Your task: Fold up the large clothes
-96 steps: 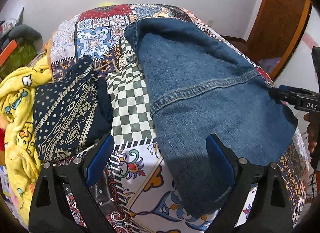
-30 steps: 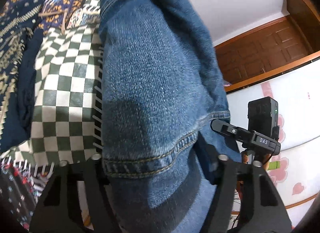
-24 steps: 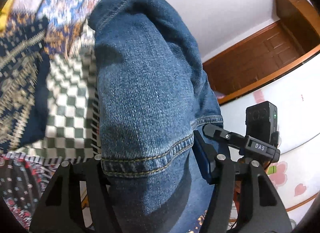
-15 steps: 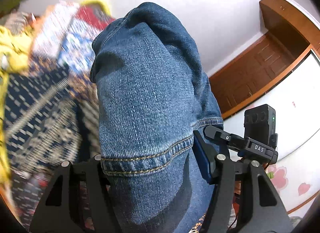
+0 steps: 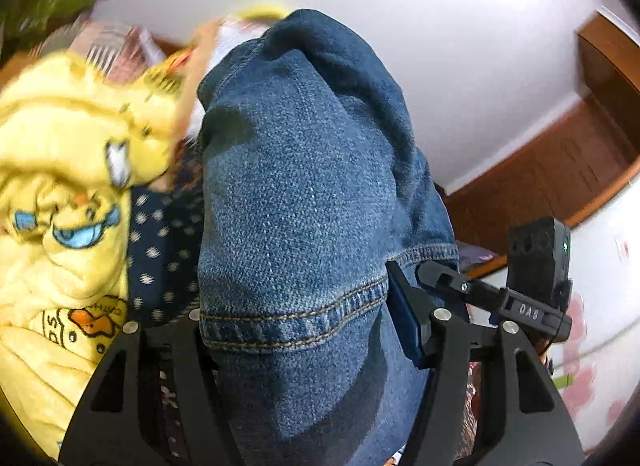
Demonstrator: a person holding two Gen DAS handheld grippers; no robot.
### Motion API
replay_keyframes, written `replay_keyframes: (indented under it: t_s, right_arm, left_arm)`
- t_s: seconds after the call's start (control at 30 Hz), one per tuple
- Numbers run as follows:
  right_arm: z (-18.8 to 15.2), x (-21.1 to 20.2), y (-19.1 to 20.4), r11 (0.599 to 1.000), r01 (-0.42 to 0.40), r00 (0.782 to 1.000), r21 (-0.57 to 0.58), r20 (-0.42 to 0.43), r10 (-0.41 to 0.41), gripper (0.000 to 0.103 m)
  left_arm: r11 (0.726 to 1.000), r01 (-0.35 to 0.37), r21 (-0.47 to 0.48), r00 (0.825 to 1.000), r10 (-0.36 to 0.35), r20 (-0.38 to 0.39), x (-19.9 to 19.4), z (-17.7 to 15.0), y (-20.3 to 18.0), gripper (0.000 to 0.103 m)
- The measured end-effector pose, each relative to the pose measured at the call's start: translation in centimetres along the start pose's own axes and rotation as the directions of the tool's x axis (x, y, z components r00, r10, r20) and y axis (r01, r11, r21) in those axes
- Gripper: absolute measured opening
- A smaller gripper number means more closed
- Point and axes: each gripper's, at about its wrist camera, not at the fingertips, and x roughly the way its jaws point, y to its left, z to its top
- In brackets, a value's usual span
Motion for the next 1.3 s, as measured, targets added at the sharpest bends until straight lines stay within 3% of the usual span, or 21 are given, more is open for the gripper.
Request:
replay_keyframes:
  t_s: [0.2, 0.27, 0.37, 0.53, 0.77, 0.9, 1.0, 1.13, 1.27, 1.3]
  right_arm:
    - [-0.3, 8.0, -4.5, 0.993, 0.093, 0.988, 0.068, -0.131, -0.084, 0.038]
    - [-0.8, 8.7, -5.2, 0.993, 0.102, 0.986, 0.057, -0.138, -0.094, 0.041]
    - [-1.4, 8.4, -4.2, 0.99, 0.135, 0.981, -0.037, -0.137, -0.139, 0.048]
    - [-3.3, 6.2, -1.8, 0.958, 0.234, 0.963, -0.167, -0.091, -0.252, 0.056]
    - [-6.8, 1.5, -1.1, 0.938, 0.301, 0.951, -0.174, -0.013, -0.308, 0.066]
    - [-8.1, -1.2, -0.2, 0.928, 0.335, 0.942, -0.164, 0.028, -0.335, 0.066]
    - [-8.9, -4.0, 1.9, 0.928, 0.333, 0.942, -0.167, 0.1, -0.32, 0.066]
    - [-10.2, -8.3, 6.2, 0.915, 0.338, 0.931, -0.221, 0.222, -0.29, 0.066]
    - [-12.5, -13.7, 12.0, 0.889, 0.329, 0.908, -0.318, 0.365, -0.205, 0.066]
    - [-13.1, -14.8, 13.2, 0.883, 0.327, 0.9, -0.337, 0.397, -0.182, 0.066]
  left_arm:
    - [0.985, -0.045, -0.168, 0.992, 0.024, -0.123, 7.8, -1.2, 8.7, 0.063]
    - [0.983, -0.051, -0.178, 0.993, 0.031, -0.114, 8.7, -2.4, 10.4, 0.068]
    - [0.987, -0.048, -0.154, 0.995, 0.033, -0.098, 7.4, -3.5, 10.0, 0.073]
    - [0.982, -0.186, -0.042, 0.978, 0.181, -0.1, 5.5, -5.7, 7.7, 0.082]
    - [0.95, -0.298, 0.095, 0.95, 0.305, -0.071, 2.2, -11.0, 4.6, 0.086]
    - [0.925, -0.353, 0.143, 0.934, 0.356, 0.002, -1.2, -13.4, 1.8, 0.086]
    - [0.922, -0.351, 0.162, 0.936, 0.341, 0.088, -4.4, -14.2, -0.8, 0.086]
    - [0.91, -0.362, 0.203, 0.919, 0.313, 0.238, -9.8, -14.8, -5.6, 0.086]
    - [0.892, -0.367, 0.264, 0.882, 0.243, 0.404, -16.1, -16.5, -11.4, 0.086]
    - [0.884, -0.375, 0.279, 0.864, 0.225, 0.45, -17.7, -17.1, -12.7, 0.086]
